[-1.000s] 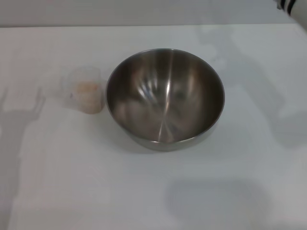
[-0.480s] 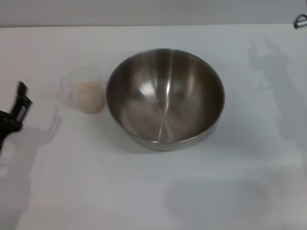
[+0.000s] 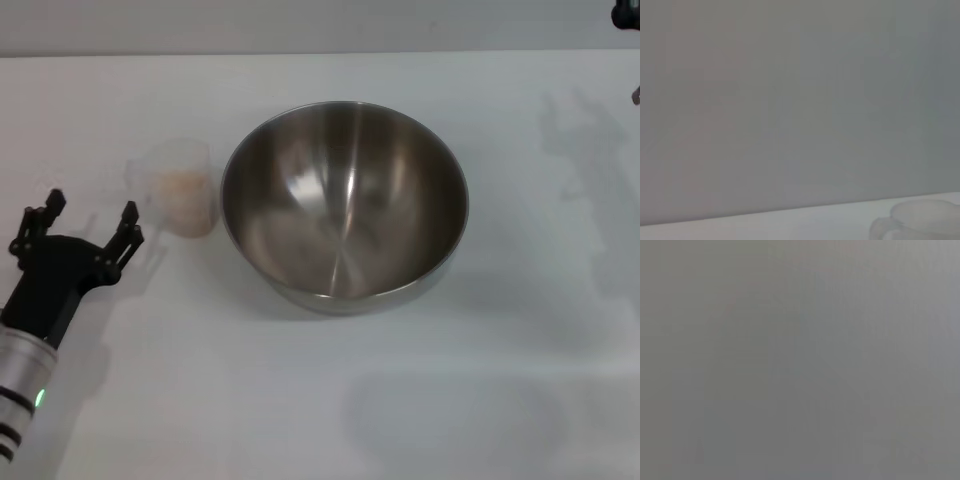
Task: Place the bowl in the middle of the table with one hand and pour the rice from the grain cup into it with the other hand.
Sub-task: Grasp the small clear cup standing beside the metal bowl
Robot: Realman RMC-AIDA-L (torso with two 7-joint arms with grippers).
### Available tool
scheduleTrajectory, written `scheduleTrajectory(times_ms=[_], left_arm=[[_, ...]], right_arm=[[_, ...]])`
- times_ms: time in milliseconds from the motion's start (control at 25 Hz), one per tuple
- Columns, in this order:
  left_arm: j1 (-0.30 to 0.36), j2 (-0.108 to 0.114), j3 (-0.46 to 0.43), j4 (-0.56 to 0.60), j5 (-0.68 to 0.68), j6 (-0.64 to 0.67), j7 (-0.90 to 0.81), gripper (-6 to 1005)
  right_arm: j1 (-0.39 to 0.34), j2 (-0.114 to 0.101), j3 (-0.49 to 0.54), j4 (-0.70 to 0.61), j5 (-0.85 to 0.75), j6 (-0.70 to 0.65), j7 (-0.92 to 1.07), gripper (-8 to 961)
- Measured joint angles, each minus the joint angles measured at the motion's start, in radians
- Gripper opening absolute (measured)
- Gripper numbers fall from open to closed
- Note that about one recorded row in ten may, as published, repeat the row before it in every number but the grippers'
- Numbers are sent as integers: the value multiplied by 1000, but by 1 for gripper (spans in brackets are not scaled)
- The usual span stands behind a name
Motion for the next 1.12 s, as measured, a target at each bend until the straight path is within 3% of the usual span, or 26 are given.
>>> scheduleTrajectory(times_ms=[1120], left_arm=[[-126,2,-70,46,-6,-159,2,860]], right_arm=[[0,-2,11,43,0,-8,5,373]])
